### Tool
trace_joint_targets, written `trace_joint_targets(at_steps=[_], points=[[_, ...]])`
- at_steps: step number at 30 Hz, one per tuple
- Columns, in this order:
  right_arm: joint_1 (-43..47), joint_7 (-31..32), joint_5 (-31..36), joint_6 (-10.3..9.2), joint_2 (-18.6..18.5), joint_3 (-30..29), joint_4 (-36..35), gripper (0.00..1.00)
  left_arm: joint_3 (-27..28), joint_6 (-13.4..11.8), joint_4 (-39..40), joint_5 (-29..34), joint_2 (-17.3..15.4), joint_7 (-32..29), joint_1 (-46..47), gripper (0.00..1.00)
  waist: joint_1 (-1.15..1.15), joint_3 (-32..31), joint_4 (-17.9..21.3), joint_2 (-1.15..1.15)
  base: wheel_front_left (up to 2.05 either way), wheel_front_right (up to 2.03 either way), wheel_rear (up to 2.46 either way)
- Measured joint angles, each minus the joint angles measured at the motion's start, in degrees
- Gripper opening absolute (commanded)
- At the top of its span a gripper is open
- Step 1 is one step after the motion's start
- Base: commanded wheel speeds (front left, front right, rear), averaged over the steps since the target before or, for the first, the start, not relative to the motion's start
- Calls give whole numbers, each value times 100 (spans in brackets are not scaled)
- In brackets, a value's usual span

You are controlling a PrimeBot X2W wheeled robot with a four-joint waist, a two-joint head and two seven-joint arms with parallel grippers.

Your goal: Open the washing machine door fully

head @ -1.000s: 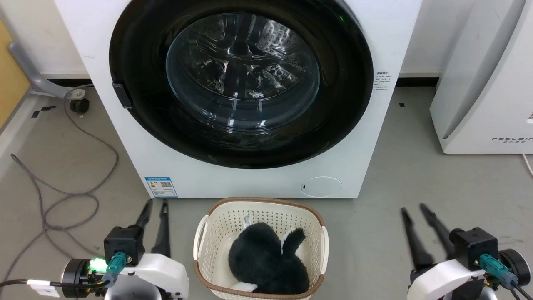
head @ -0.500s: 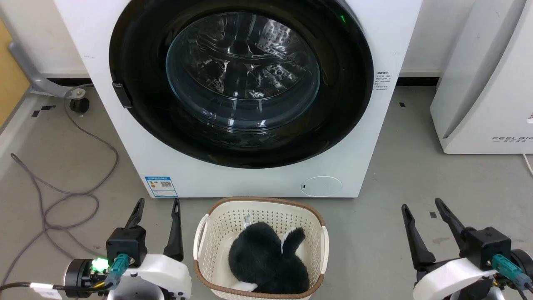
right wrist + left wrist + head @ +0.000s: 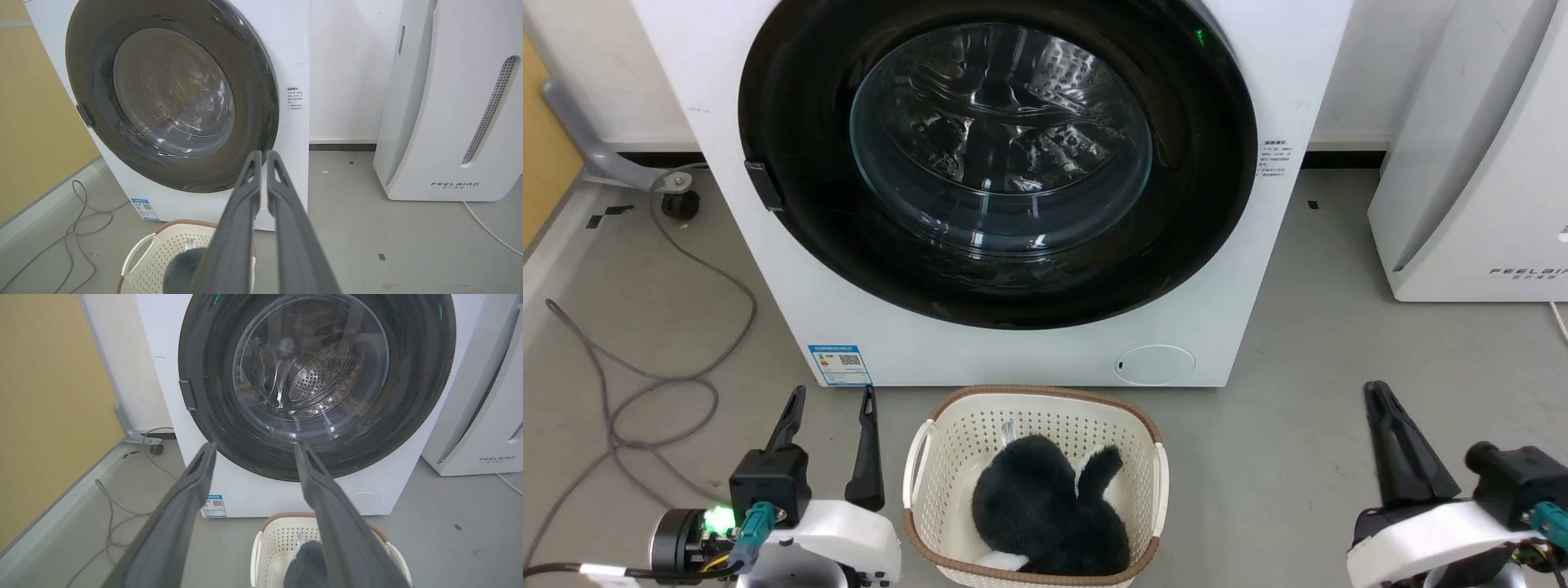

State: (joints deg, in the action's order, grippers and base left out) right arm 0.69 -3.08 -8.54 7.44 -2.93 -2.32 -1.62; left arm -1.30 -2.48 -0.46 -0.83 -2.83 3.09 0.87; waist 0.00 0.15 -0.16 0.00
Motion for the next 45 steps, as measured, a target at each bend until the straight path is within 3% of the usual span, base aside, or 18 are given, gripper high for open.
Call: trace_joint_targets(at_steps=[10, 27, 45], points=[[-1, -114, -1215, 0, 0, 14, 9, 0, -45, -99, -8, -88, 1, 109, 0, 100, 0, 0, -4, 0, 0, 0, 0], [-1, -310, -3944, 0, 0, 166, 97, 0, -146, -244, -38, -153, 1, 311, 0, 100, 0, 8, -27, 0, 0, 0, 0], [-741, 203, -5831, -1, 0, -537, 842, 0, -243, -348, -55, -218, 1, 520, 53, 100, 0, 260, -145, 0, 0, 0, 0]])
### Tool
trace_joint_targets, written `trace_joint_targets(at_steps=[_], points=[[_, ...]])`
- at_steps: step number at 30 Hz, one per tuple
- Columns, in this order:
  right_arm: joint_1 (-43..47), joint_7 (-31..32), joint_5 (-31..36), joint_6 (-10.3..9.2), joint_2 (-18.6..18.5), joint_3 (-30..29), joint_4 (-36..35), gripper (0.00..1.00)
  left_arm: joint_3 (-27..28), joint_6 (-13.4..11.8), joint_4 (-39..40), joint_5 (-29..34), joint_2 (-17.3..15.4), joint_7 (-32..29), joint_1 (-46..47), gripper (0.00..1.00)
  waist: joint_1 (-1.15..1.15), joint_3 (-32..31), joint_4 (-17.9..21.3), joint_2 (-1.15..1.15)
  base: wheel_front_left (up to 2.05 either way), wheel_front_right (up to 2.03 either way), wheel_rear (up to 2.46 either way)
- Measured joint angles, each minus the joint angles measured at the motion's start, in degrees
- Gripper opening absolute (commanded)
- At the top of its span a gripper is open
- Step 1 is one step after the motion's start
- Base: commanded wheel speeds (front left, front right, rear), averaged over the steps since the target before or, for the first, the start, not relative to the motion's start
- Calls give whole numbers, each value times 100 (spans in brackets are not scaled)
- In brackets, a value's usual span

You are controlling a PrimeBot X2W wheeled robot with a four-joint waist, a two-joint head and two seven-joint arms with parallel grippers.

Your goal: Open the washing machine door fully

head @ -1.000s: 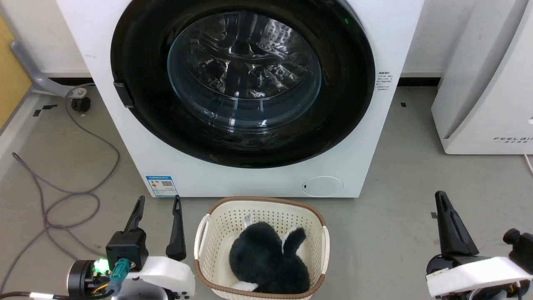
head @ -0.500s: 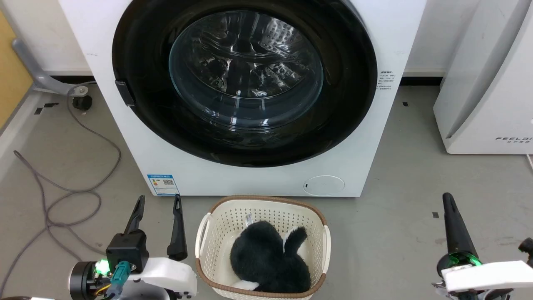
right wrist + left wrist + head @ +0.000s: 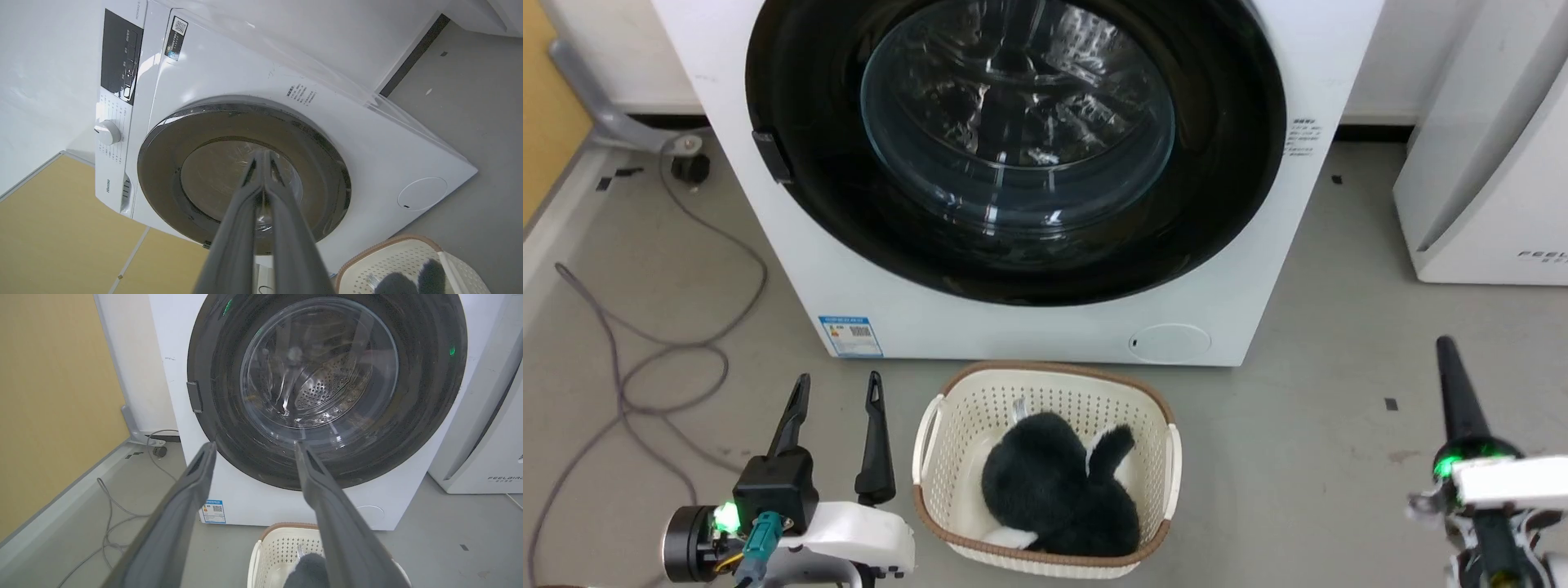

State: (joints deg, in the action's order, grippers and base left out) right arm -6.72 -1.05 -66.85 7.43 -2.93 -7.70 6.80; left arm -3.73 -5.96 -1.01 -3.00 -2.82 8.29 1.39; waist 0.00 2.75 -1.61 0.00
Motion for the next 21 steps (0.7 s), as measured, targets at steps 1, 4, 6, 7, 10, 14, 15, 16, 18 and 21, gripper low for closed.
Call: trace_joint_targets(at_steps=[1, 4, 6, 7, 10, 14, 15, 16, 18, 21], points=[[-68, 31, -53, 0, 1, -57, 52, 0, -9, 0, 3, -13, 1, 26, 8, 100, 0, 30, -9, 0, 0, 0, 0], [-367, 179, -279, 0, -3, -288, 230, 0, -37, -21, 21, -16, 0, 66, 96, 100, 0, 153, -47, 0, 0, 0, 0], [-531, 237, -390, 0, -12, -379, 309, 0, -44, -45, 31, -19, 1, 94, 135, 100, 0, 214, -66, 0, 0, 0, 0], [-612, 265, -449, 0, -18, -424, 353, 0, -49, -46, 32, -22, 1, 98, 149, 100, 0, 245, -76, 0, 0, 0, 0], [-873, 370, -620, 0, -60, -542, 477, 0, -69, -45, 36, -22, 0, 142, 220, 100, 0, 338, -108, 0, 0, 0, 0], [-1240, 485, -826, 0, -165, -678, 705, 0, -89, -35, 52, -21, 1, 188, 344, 100, 0, 471, -165, 0, 0, 0, 0], [-1332, 508, -880, 0, -202, -704, 767, 0, -94, -31, 57, -22, 1, 197, 381, 100, 0, 506, -182, 0, 0, 0, 0], [-1434, 531, -937, 0, -241, -734, 822, 0, -93, -8, 57, -22, 1, 215, 415, 100, 0, 544, -200, 0, 0, 0, 0], [-1658, 578, -1069, 0, -309, -803, 942, 0, -100, 5, 74, -22, 1, 238, 479, 100, 0, 622, -237, 0, 0, 0, 0], [-2036, 609, -1263, 0, -426, -901, 1176, 0, -114, 1, 92, -25, 1, 271, 546, 100, 0, 753, -290, 0, 0, 0, 0]])
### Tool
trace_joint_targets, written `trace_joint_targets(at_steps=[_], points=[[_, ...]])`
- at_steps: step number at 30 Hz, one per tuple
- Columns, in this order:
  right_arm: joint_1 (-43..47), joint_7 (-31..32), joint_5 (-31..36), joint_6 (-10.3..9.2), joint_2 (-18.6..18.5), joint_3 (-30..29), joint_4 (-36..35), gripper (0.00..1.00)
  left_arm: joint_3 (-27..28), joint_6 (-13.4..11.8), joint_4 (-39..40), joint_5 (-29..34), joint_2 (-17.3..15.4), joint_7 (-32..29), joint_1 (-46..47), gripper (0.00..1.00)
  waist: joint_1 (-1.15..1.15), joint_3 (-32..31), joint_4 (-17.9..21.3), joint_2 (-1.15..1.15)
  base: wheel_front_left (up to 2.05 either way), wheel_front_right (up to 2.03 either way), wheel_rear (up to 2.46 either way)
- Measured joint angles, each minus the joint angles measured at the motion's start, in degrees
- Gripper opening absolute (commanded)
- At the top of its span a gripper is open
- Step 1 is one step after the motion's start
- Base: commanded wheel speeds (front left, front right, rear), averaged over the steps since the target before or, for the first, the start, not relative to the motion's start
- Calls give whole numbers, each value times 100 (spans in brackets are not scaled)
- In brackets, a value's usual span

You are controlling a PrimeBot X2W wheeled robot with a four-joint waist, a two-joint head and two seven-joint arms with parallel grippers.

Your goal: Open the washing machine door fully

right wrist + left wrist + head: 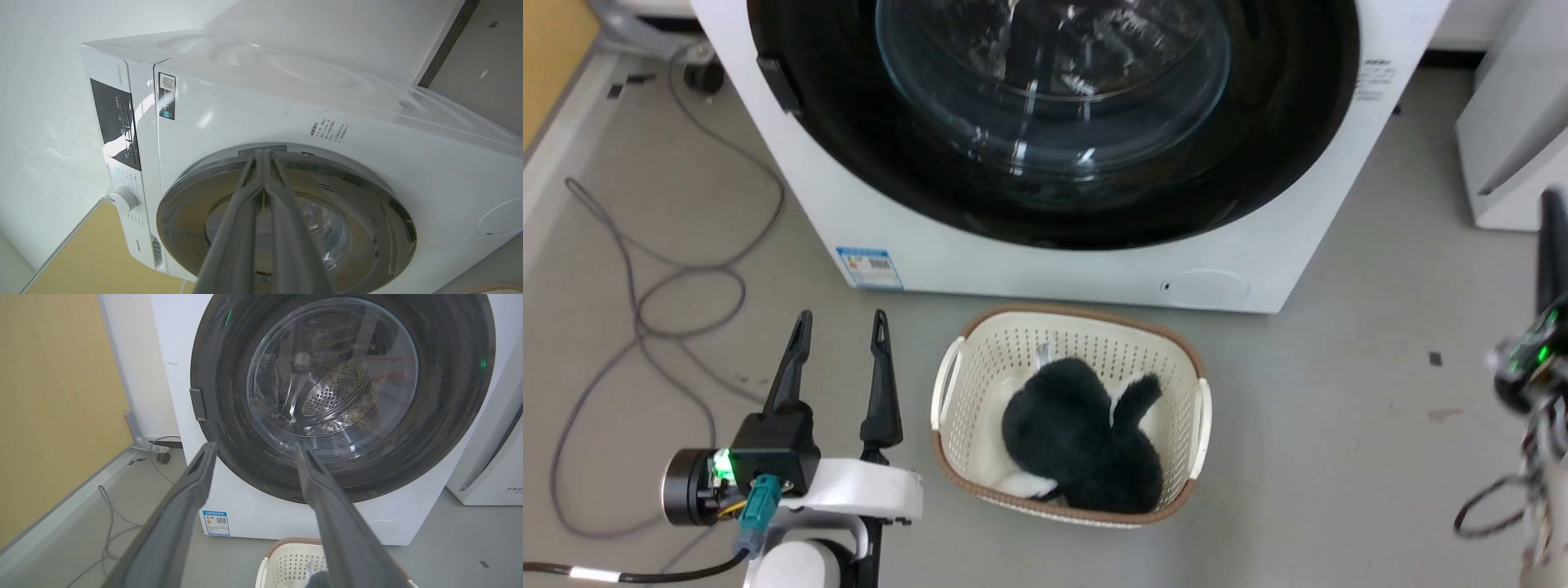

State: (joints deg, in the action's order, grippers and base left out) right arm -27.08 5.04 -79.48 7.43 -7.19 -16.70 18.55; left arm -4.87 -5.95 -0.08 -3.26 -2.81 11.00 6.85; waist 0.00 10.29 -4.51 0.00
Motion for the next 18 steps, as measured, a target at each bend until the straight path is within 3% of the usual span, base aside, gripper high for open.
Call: trace_joint_targets(at_steps=[9, 18], points=[[-1170, 153, -454, 0, -441, -129, 734, 0, -144, -132, 34, -142, 0, 111, 192, 100, -2, 412, -186, 0, 0, 0, 0], [-2224, 433, -632, 0, -823, 162, 1526, 0, -276, -224, 46, -271, 0, 218, 337, 100, -2, 708, -394, 0, 0, 0, 0]])
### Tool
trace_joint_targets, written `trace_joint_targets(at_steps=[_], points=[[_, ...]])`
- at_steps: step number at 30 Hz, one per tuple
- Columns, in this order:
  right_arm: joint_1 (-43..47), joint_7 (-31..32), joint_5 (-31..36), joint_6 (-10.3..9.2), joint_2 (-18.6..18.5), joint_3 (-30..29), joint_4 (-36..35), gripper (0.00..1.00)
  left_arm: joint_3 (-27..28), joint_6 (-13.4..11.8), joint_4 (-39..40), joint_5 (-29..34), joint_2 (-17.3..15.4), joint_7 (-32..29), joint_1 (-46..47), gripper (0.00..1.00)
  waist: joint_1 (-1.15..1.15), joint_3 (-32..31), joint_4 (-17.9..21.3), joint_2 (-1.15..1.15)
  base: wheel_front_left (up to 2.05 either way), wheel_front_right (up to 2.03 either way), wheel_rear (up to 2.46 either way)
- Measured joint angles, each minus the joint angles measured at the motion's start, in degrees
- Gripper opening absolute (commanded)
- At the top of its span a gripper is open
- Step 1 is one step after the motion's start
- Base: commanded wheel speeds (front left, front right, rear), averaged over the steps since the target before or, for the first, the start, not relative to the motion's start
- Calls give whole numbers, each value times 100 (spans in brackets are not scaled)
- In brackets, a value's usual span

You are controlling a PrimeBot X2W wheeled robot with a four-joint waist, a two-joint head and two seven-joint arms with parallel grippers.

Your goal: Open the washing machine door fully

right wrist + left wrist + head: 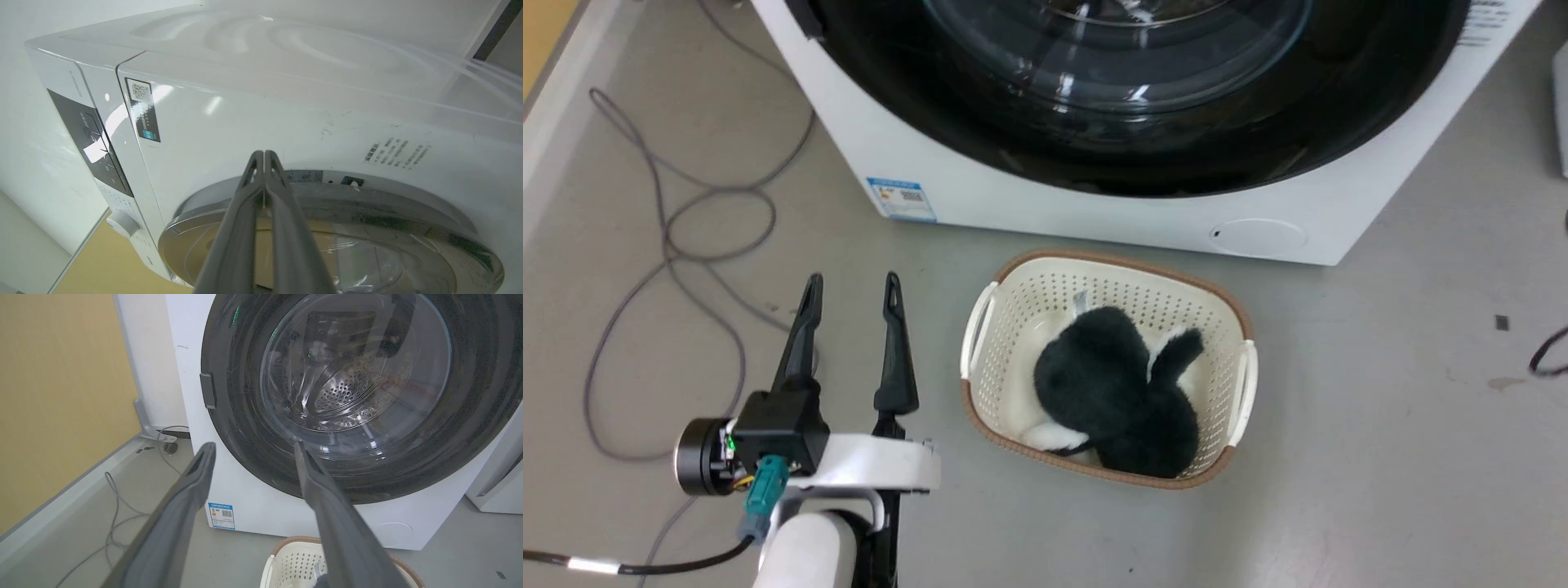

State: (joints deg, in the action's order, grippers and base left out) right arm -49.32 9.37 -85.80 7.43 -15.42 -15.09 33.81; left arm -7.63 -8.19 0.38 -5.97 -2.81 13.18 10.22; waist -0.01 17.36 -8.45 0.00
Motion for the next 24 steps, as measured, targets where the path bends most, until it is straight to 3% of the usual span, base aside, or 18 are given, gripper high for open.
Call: trace_joint_targets(at_steps=[14, 24], points=[[-1379, 643, -110, 0, -445, 805, 1010, 0, -272, -225, 65, -193, 1, 151, 299, 100, 0, 499, -331, 0, 0, 0, 0], [-1337, 1017, 25, 2, -566, 1160, 1043, 0, -282, -250, 33, -229, -1, 152, 302, 100, 1, 460, -410, 0, 0, 0, 0]])
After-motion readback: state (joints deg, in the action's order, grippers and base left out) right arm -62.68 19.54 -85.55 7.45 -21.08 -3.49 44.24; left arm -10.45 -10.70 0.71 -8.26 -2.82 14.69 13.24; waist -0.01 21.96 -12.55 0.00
